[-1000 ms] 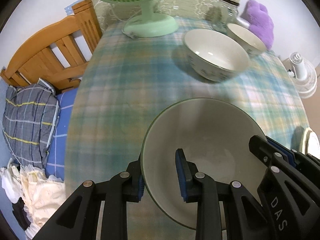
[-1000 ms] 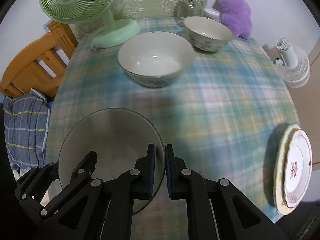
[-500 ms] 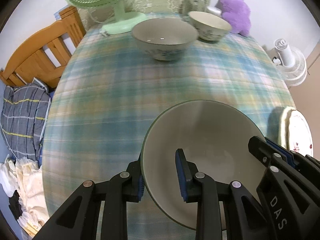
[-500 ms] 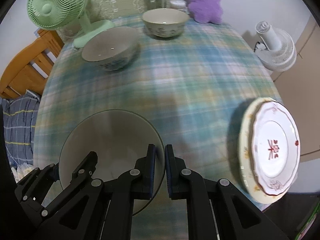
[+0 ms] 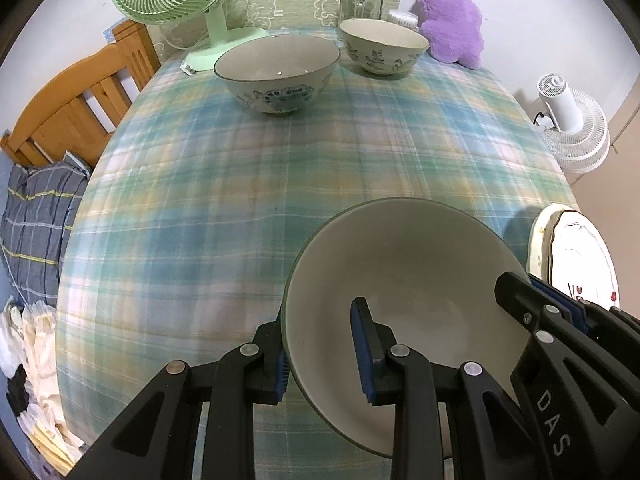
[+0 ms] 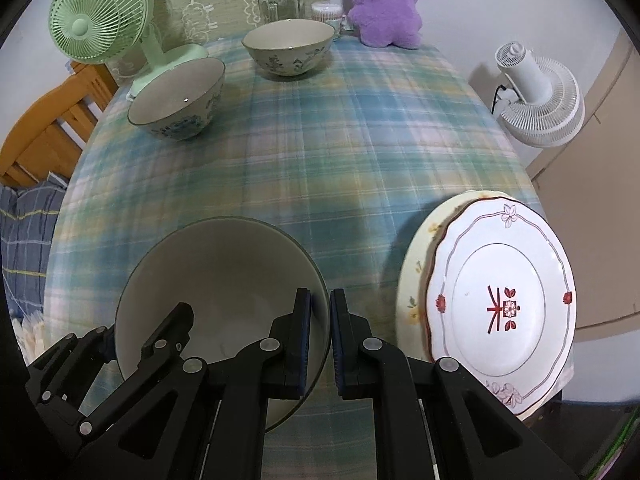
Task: Organize plates and bowls
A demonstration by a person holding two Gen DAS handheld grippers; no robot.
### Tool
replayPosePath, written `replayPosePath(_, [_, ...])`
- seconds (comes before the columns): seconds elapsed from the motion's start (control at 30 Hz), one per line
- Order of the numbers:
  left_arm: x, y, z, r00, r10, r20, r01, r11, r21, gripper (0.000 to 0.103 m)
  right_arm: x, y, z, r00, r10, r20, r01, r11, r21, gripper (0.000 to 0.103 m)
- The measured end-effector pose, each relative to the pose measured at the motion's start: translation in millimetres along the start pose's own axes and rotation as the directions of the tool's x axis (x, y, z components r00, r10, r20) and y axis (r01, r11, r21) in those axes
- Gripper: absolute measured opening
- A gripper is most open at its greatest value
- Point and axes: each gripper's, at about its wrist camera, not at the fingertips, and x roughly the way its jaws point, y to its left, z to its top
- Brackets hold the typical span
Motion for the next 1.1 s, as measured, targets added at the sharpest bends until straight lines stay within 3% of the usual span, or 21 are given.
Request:
replayPosePath(0.1, [-0.2,-3.9,-2.6,1.000,0.018,0.019,-0.018,1.000,-0.003,0.026,5.1,-4.2,-2.3,1.000,0.009,0.000,-0.009,1.000,-0.015,0.013])
replayPosePath(0.3, [1.2,-3.9,-7.0,1.000,0.019,-0.016,-0.019,1.000,-0.006,0.026,5.3,-5.6,-3.7,1.000,0.025,0.006,-0.024,0.998,-0.055,0.013])
replayPosePath(0.5, [1.5,-6.0,-12.6,0.999,0.013,-0.040,-0.013,1.000,-0.002,0.037,7.7,-9.1,-9.8,0.999,0.037,-0.021,-0.037,0.998,-0.042,0.017])
replayPosePath(0.57, [-0.9,-6.3,-11.8,0.999,0.001,-0.037,-0.001,1.000,0.001,0.046,9.7,-9.3,-9.4,0.998,0.046,-0.036,-0.047,0.998,-0.039,0.017])
replayPosePath(0.67, [-7.1,-5.0,-8.9,1.000,0.003,-0.022,-0.003,1.000,-0.002,0.063,9.3,-9.4,-6.4,0.995,0.090,-0.034,-0.091,0.995,-0.041,0.027])
replayPosePath(0.73, [-12.0,-2.4,-6.5,1.000,-0.004,-0.016,0.004,1.000,-0.006,0.070,5.9,-8.7,-4.5,0.995,0.097,-0.019,-0.098,0.994,-0.042,0.037])
replayPosePath(0.8, [-16.4,-0.8,-4.3,1.000,-0.001,-0.005,0.001,1.000,-0.004,0.075,-0.3,-7.1,-2.9,0.995,0.104,0.004,-0.104,0.993,-0.050,0.054])
replayPosePath(0.87, [-21.9,1.9,-1.9,1.000,-0.004,0.008,0.004,1.000,-0.001,0.079,-6.5,-4.5,-1.3,0.994,0.110,0.025,-0.108,0.993,-0.056,0.060])
replayPosePath(1.1, [-38.8,18.2,7.8,0.998,-0.020,0.052,0.019,1.000,0.008,0.088,-26.1,12.1,6.2,0.991,0.113,0.069,-0.109,0.992,-0.063,0.066])
